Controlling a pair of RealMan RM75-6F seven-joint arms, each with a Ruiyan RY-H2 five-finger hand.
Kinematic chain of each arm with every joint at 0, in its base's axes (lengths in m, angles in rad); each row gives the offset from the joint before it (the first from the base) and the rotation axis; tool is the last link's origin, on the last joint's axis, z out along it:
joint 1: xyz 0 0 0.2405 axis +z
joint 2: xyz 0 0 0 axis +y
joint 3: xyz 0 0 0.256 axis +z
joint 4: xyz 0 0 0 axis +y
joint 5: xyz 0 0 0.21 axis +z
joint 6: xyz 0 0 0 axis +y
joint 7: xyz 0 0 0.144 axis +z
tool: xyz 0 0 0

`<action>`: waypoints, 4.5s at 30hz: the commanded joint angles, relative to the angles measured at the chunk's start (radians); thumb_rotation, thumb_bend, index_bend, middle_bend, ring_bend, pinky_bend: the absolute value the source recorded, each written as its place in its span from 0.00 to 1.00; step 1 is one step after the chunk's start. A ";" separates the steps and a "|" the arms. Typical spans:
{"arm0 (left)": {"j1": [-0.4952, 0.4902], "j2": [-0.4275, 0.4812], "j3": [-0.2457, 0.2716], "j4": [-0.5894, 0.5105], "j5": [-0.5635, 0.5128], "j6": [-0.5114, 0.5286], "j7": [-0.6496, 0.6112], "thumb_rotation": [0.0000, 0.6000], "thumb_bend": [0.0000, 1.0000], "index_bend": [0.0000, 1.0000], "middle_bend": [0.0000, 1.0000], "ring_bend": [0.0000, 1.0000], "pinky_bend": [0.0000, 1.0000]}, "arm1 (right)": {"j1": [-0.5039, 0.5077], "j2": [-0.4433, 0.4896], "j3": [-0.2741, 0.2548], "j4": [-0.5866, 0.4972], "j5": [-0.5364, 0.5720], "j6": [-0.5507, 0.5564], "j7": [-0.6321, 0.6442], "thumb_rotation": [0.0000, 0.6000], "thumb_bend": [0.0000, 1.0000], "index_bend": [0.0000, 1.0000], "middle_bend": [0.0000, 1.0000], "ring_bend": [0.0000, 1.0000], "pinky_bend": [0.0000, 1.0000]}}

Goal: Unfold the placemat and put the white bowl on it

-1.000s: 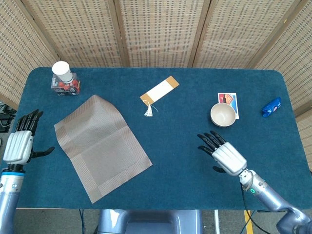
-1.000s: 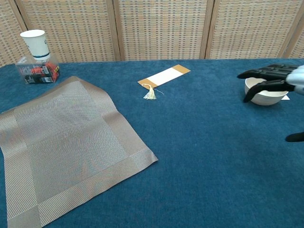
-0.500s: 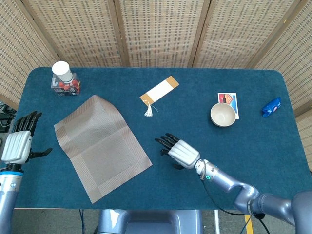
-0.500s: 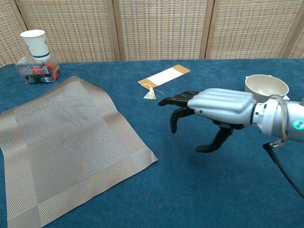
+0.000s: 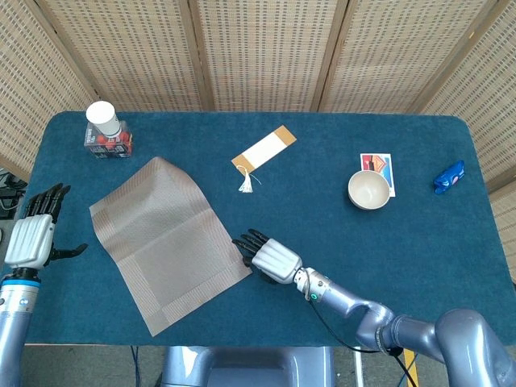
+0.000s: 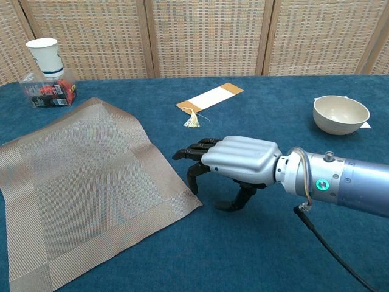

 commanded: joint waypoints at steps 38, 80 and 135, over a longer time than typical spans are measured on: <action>0.010 0.007 -0.007 -0.003 0.021 -0.008 -0.033 1.00 0.00 0.00 0.00 0.00 0.00 | 0.027 -0.189 -0.019 0.209 0.073 0.084 0.043 1.00 0.77 0.45 0.16 0.00 0.00; 0.008 -0.012 0.004 -0.010 0.031 -0.016 0.004 1.00 0.00 0.00 0.00 0.00 0.00 | -0.007 0.185 -0.213 0.248 -0.119 0.262 -0.151 1.00 0.78 0.67 0.26 0.00 0.00; -0.048 -0.112 0.183 0.169 0.324 -0.177 -0.092 1.00 0.00 0.00 0.00 0.00 0.00 | -0.400 0.412 -0.072 -0.061 0.195 0.672 -0.233 1.00 0.00 0.05 0.00 0.00 0.00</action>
